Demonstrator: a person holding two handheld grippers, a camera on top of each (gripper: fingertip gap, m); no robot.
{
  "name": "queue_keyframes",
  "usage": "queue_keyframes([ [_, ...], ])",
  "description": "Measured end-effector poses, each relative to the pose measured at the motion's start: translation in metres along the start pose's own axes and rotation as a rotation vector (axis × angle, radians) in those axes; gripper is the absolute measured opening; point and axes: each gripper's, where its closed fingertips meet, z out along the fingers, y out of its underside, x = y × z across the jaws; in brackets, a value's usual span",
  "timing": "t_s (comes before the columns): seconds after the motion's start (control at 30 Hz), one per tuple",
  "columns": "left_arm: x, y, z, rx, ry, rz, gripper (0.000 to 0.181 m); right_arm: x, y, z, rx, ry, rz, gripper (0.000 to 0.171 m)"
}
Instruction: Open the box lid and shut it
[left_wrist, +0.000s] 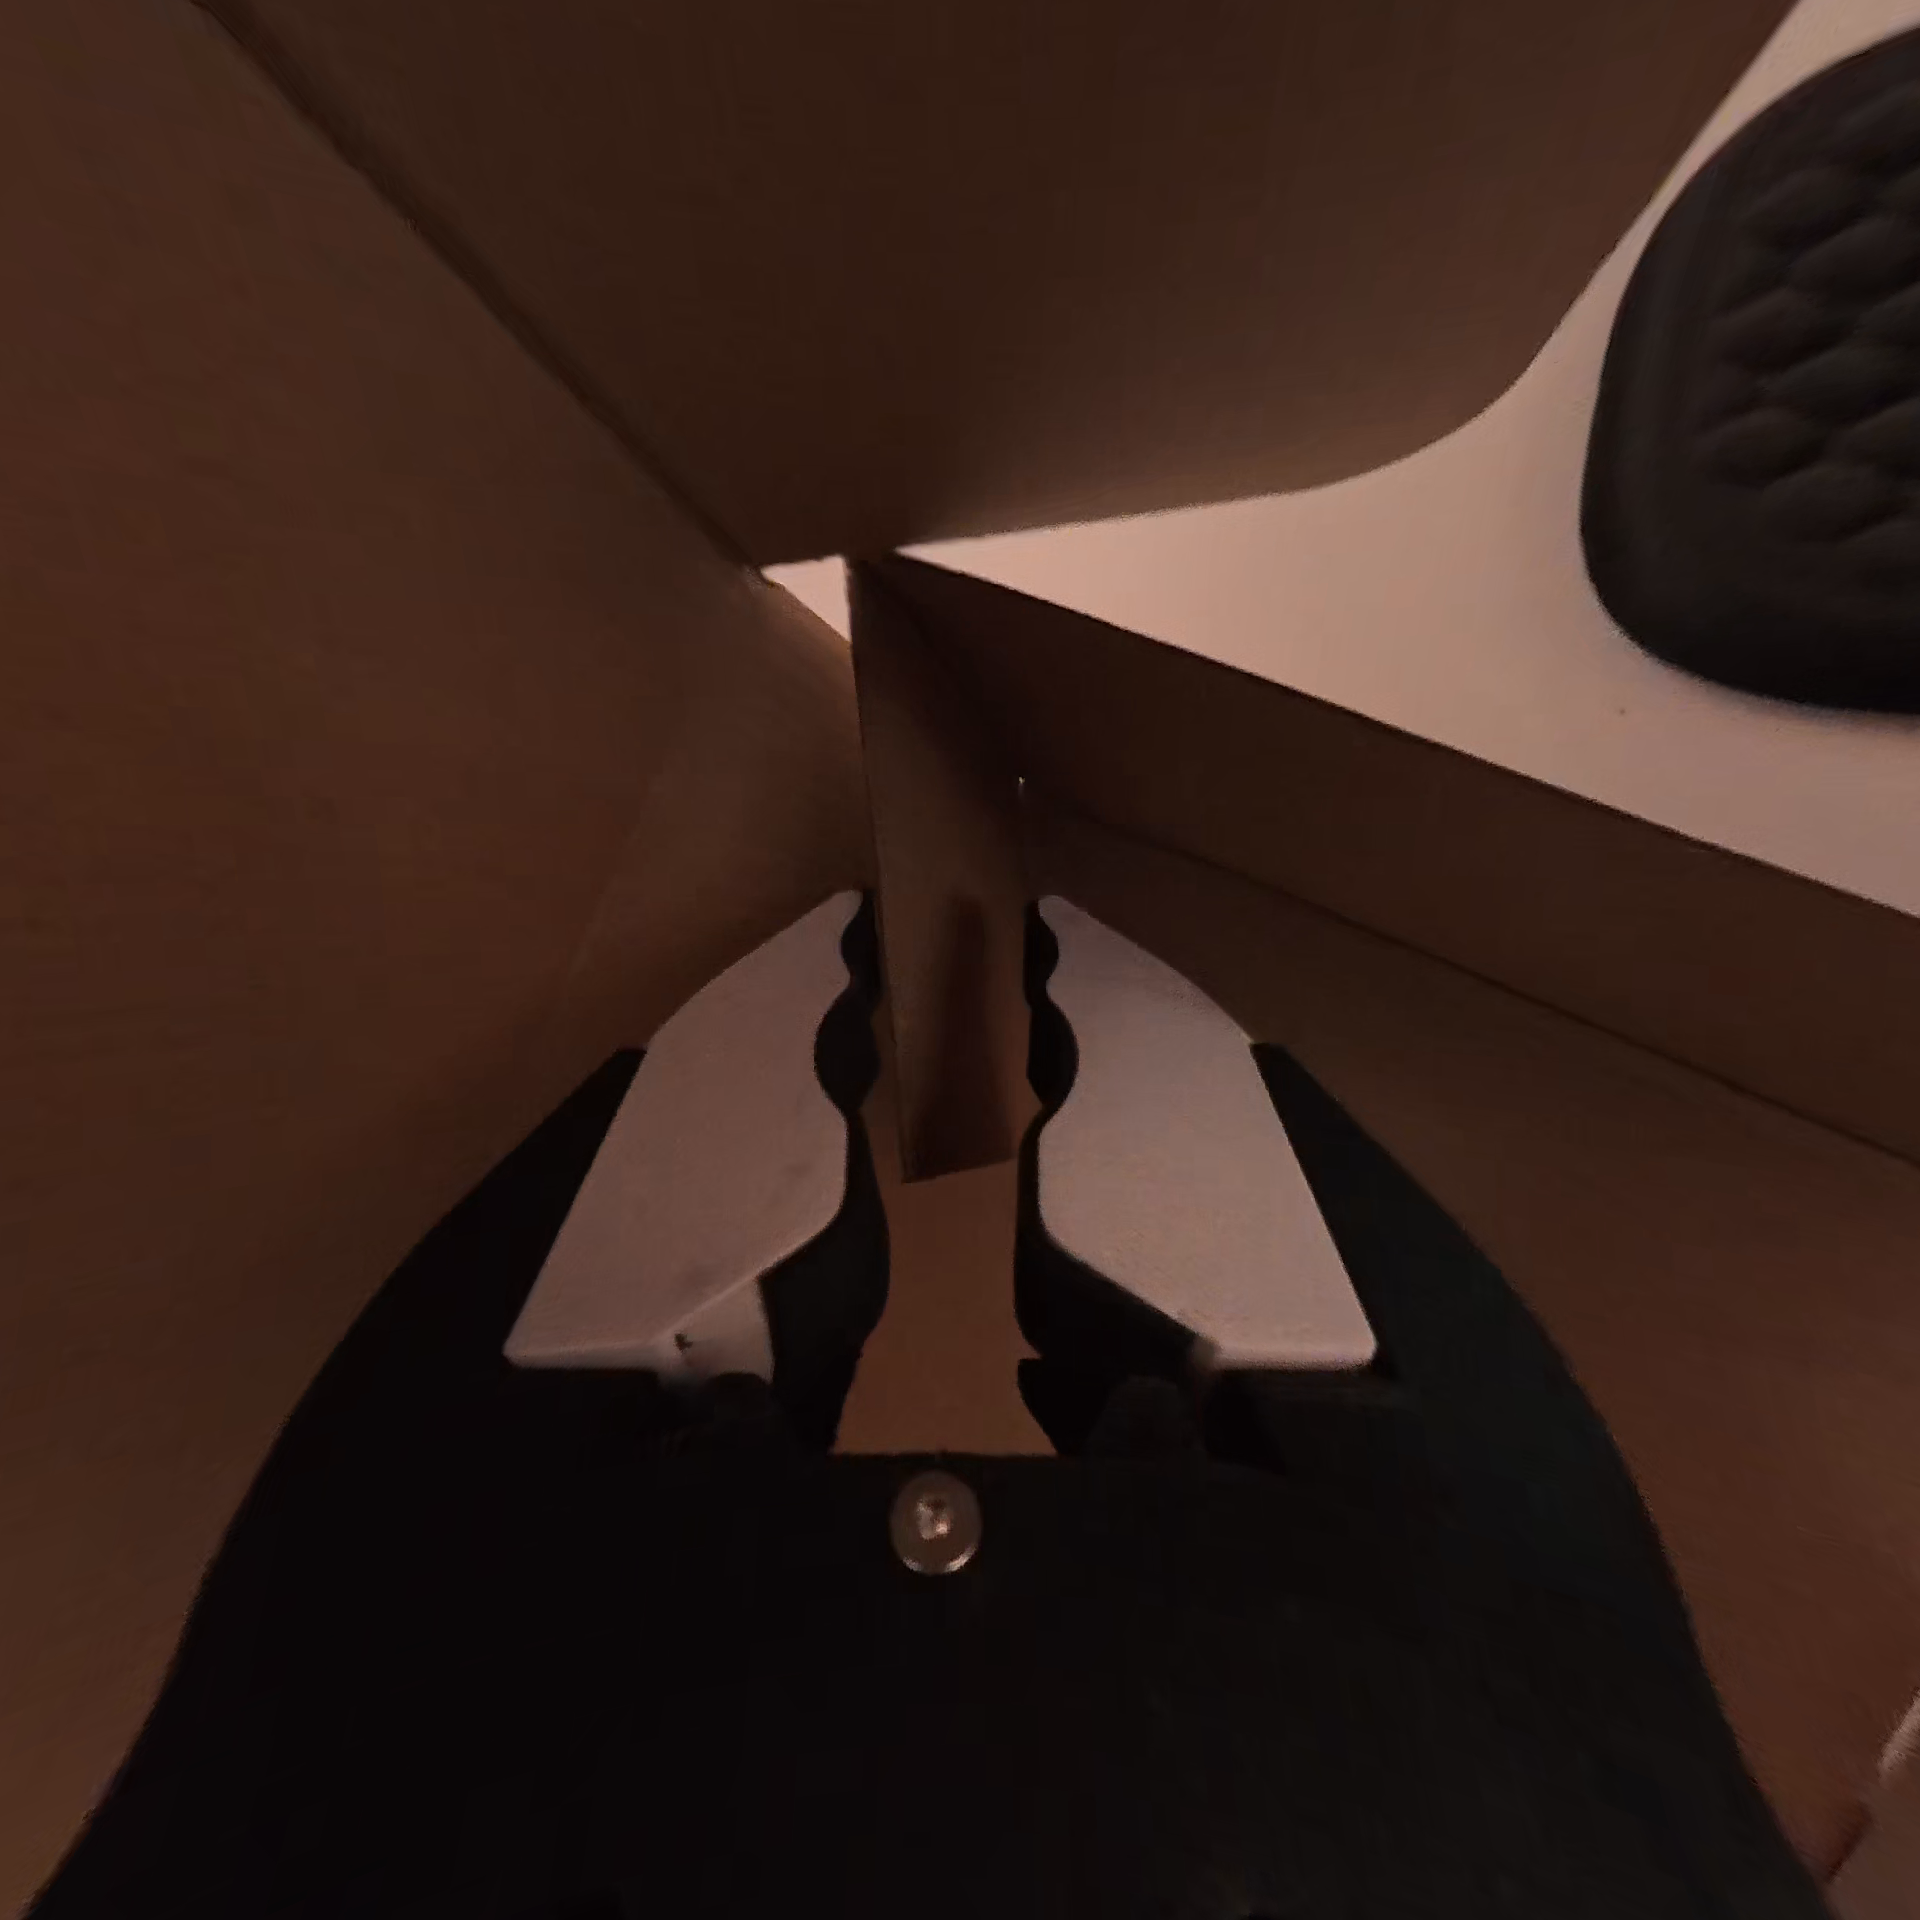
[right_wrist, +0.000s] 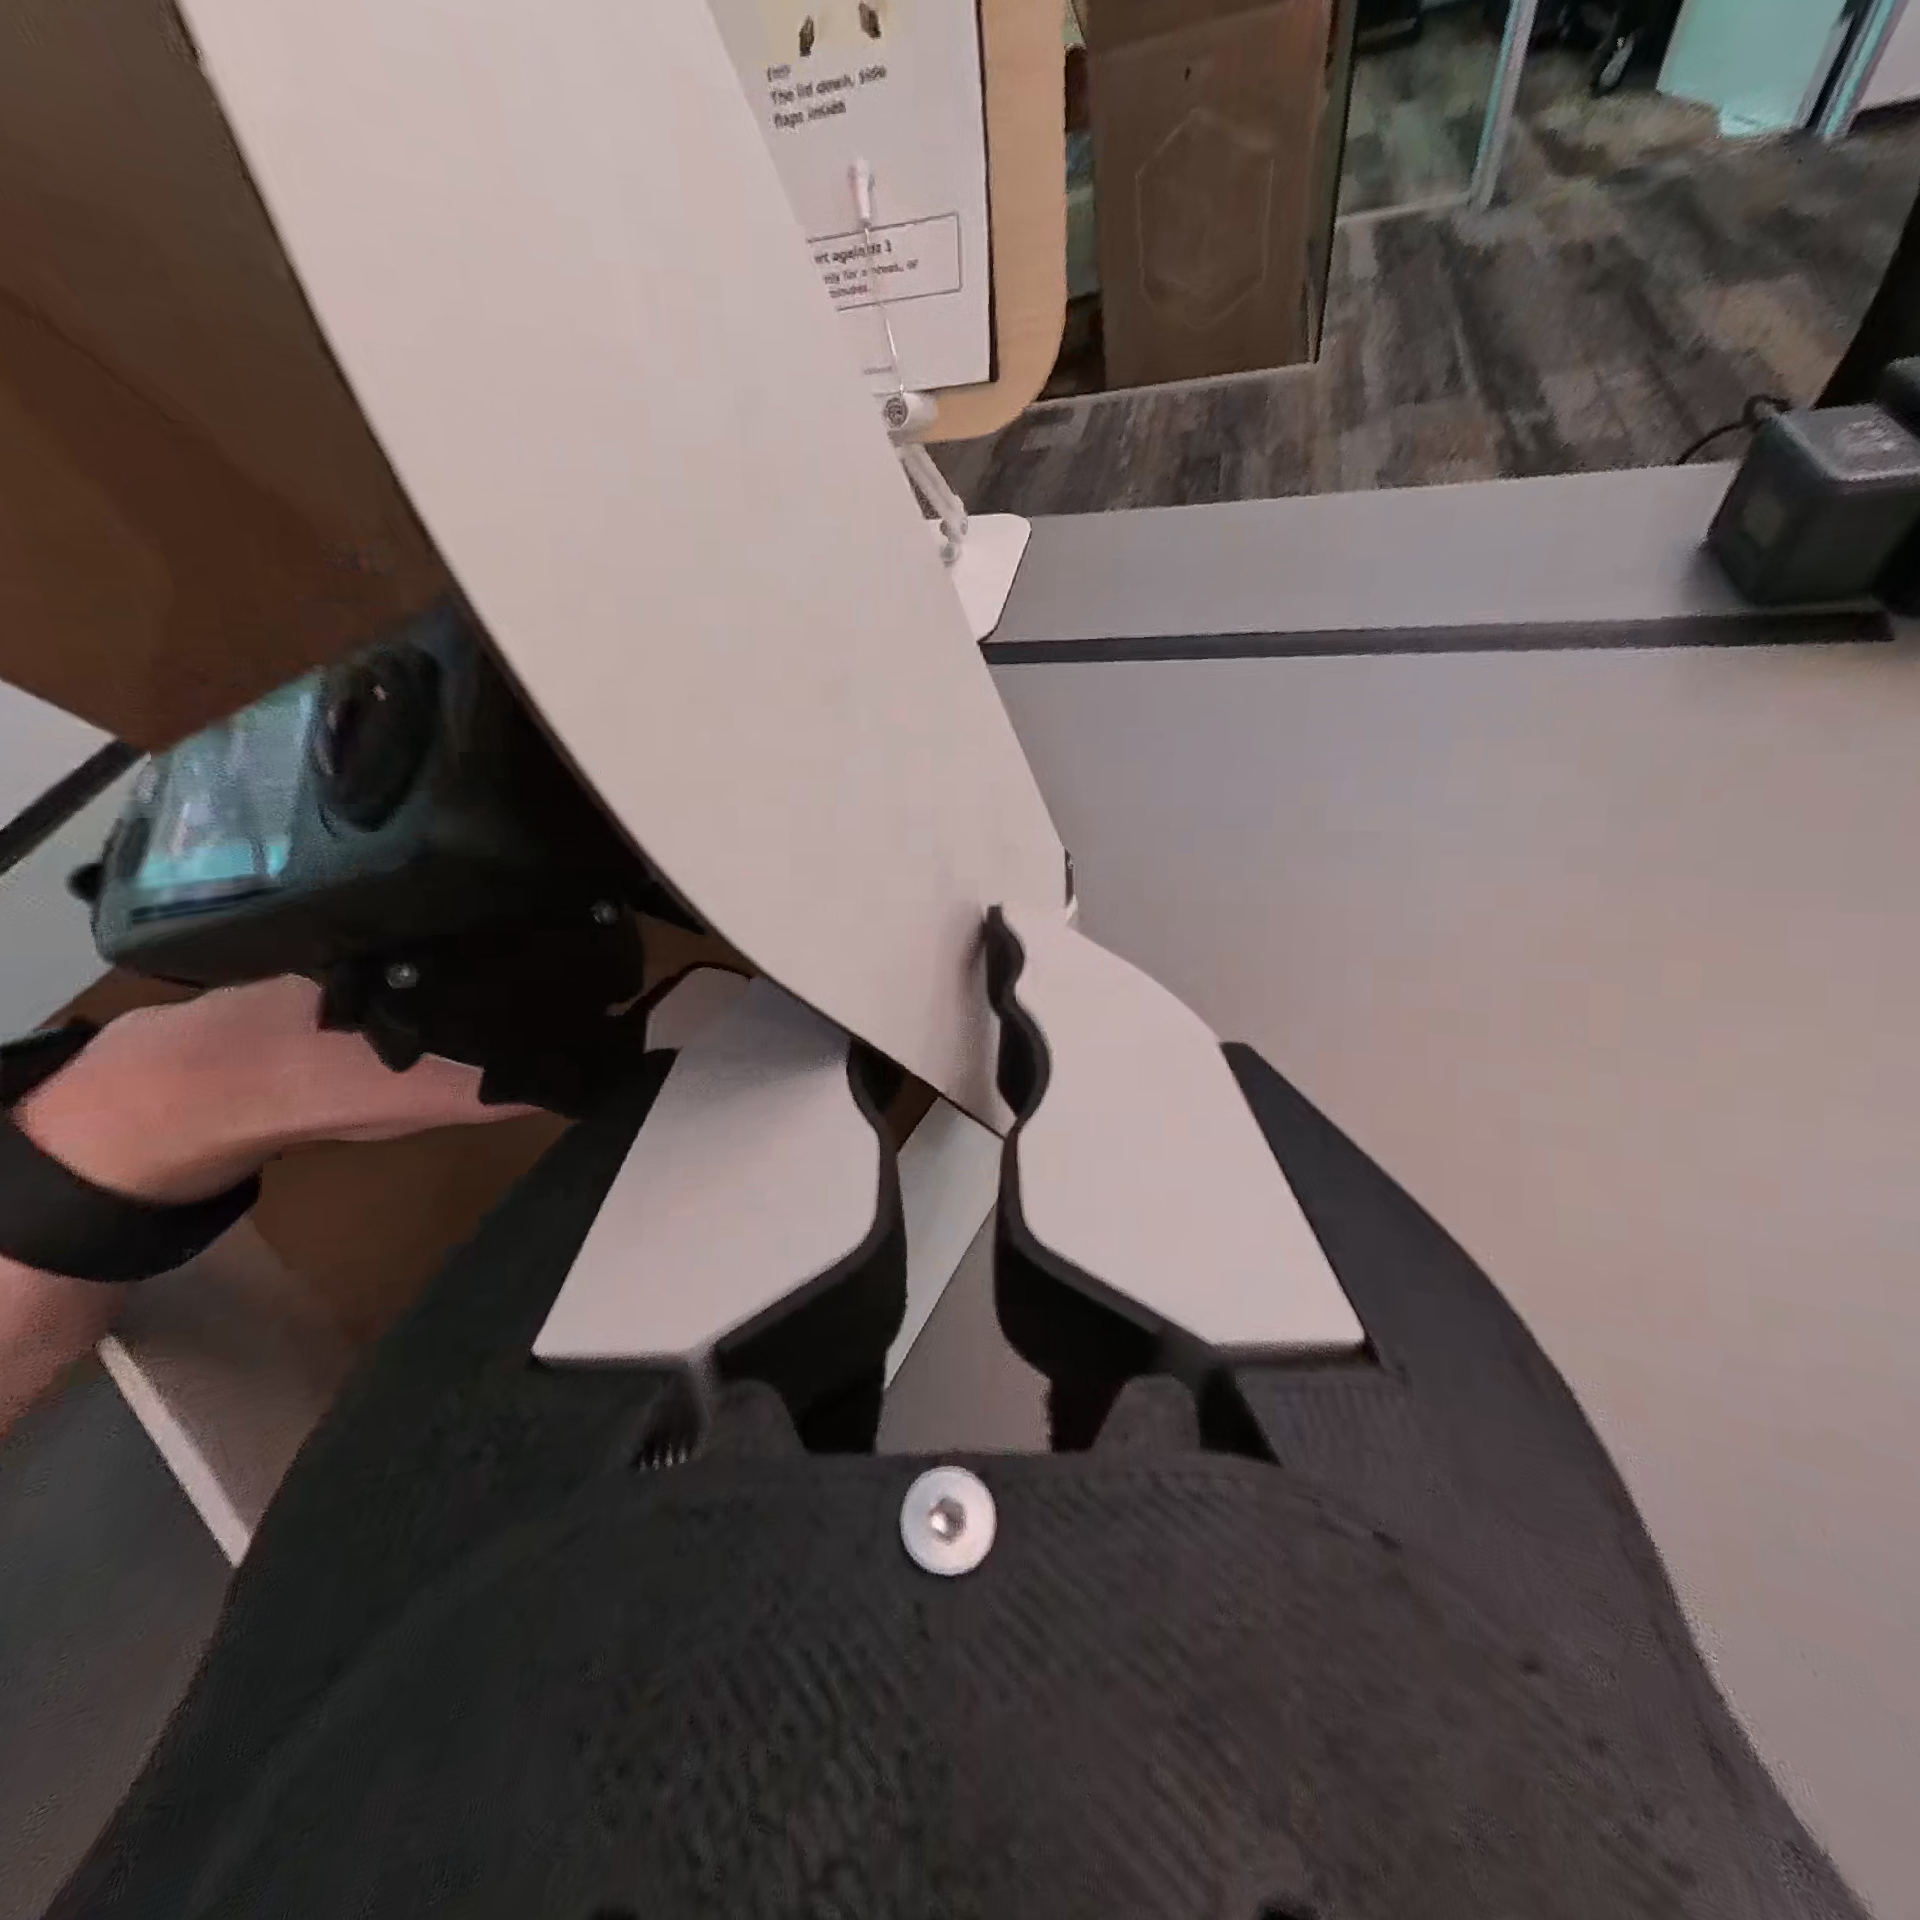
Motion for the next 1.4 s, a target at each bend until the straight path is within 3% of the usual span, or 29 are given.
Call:
queue_keyframes([
  [0.13, -0.004, 0.011, 0.006, -0.076, -0.049, 0.053, 0.016, 0.005, -0.003, -0.001, -0.048, 0.046, 0.008, 0.009],
  [0.57, -0.032, 0.023, 0.009, -0.106, -0.061, -0.186, 0.01, 0.004, -0.013, 0.006, -0.189, 0.033, 0.134, 0.007],
  [0.87, -0.035, 0.025, 0.004, -0.035, 0.025, -0.267, 0.003, 0.009, -0.026, 0.012, -0.284, 0.018, 0.184, 0.009],
  [1.4, -0.051, 0.034, 0.01, -0.062, -0.033, -0.32, 0.01, -0.02, -0.018, 0.019, -0.424, 0.073, 0.155, 0.011],
])
